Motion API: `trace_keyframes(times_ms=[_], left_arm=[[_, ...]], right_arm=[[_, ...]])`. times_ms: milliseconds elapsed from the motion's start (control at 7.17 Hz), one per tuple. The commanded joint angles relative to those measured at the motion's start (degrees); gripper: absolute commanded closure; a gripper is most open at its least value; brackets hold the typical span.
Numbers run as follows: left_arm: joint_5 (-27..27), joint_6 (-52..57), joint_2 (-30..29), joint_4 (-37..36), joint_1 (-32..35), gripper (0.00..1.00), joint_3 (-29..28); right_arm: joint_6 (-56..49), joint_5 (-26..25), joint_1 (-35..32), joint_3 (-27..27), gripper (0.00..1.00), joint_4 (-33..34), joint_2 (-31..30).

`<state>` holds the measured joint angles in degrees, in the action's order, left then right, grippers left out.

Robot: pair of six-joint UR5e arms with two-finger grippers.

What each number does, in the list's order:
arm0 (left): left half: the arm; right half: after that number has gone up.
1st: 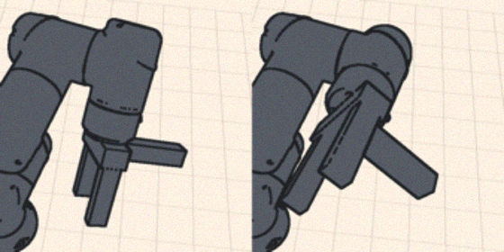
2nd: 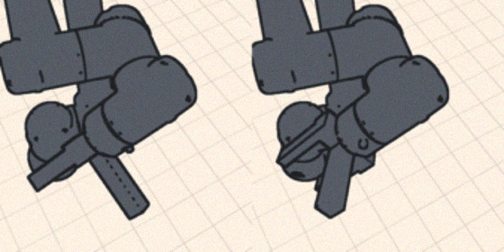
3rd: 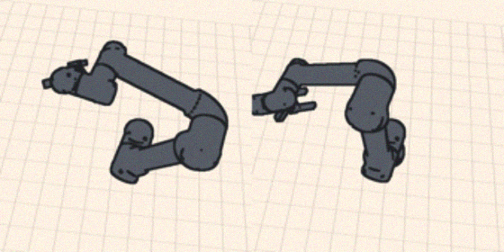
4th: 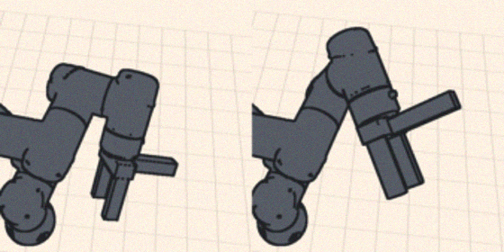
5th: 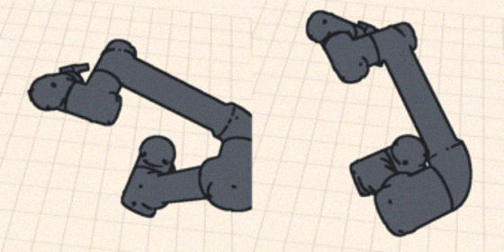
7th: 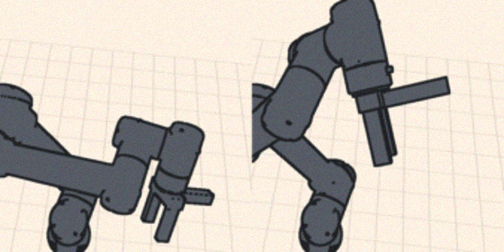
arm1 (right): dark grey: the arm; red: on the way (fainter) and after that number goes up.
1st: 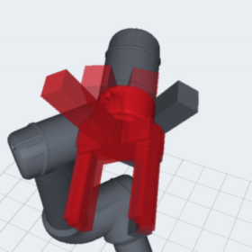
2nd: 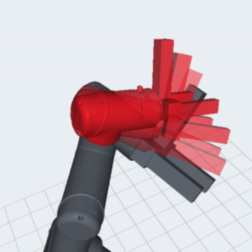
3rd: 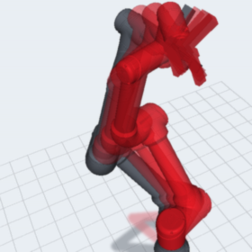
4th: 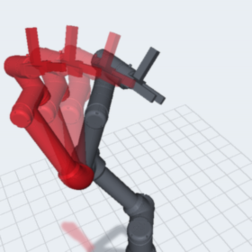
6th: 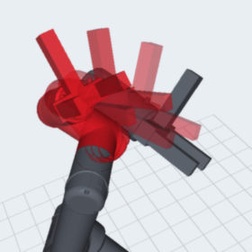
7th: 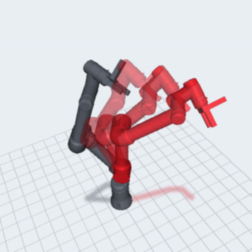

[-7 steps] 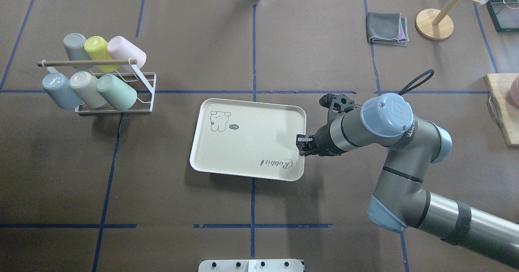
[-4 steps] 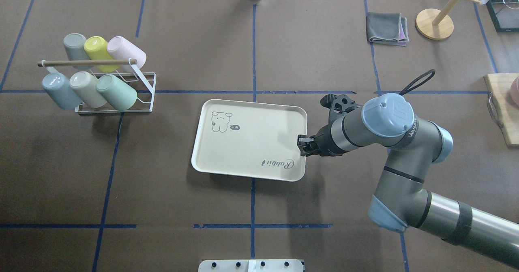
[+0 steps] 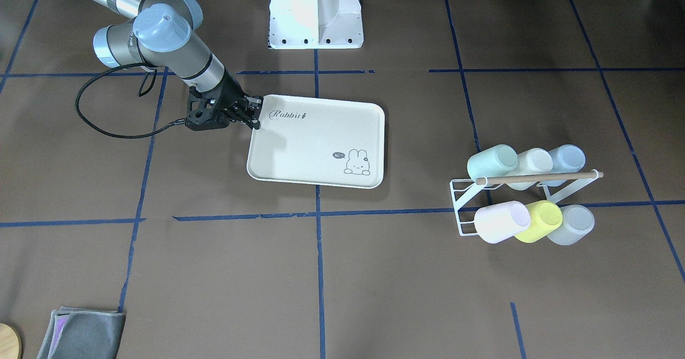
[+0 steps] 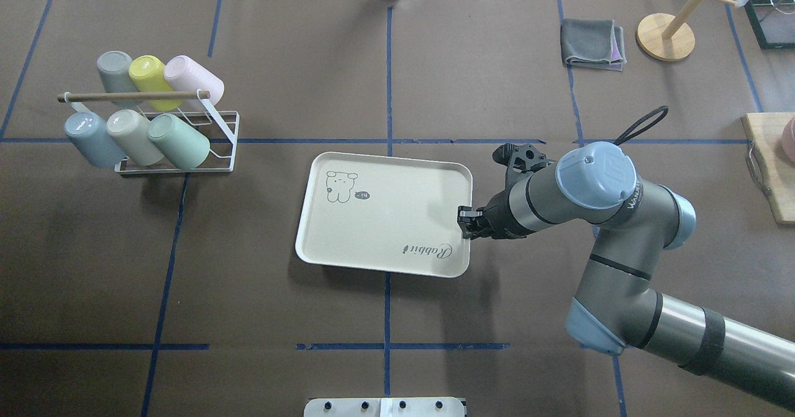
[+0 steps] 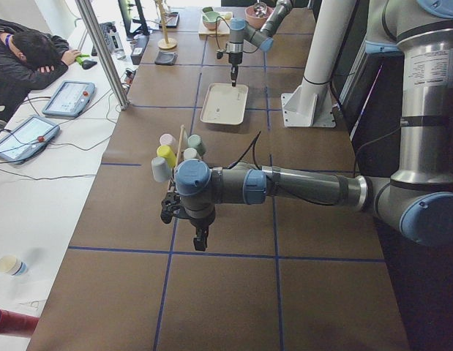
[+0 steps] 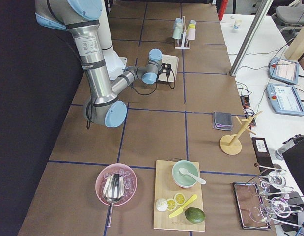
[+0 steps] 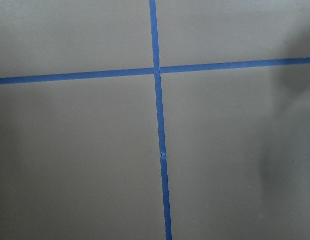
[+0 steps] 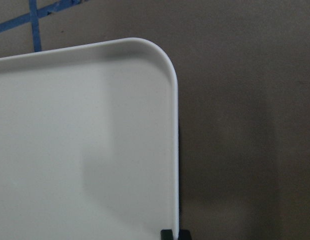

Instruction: Pick up and place green cup on tray

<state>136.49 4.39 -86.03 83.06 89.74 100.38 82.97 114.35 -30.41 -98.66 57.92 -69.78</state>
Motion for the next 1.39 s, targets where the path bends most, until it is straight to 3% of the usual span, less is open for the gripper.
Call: trace_keyframes(times_ms=[0, 558, 976, 1255], left_arm=[[0.0, 0.0, 0.0, 0.0, 0.0, 0.00, 0.0], [-0.2, -2.0, -2.6, -0.8, -0.1, 0.00, 5.5], [-0.8, -1.8, -7.8, -0.9, -4.6, 0.00, 8.8], [-1.2, -2.1, -9.5, -0.9, -7.4, 0.00, 11.0]], right_arm=[[-0.2, 0.0, -0.2, -0.2, 0.00, 0.0, -0.1], [-0.2, 1.3, -3.9, -1.4, 0.00, 0.9, -0.1], [-1.0, 3.0, -8.5, -9.9, 0.00, 20.2, 1.0], [-9.6, 3.0, -12.6, -13.2, 0.00, 30.0, 0.8]])
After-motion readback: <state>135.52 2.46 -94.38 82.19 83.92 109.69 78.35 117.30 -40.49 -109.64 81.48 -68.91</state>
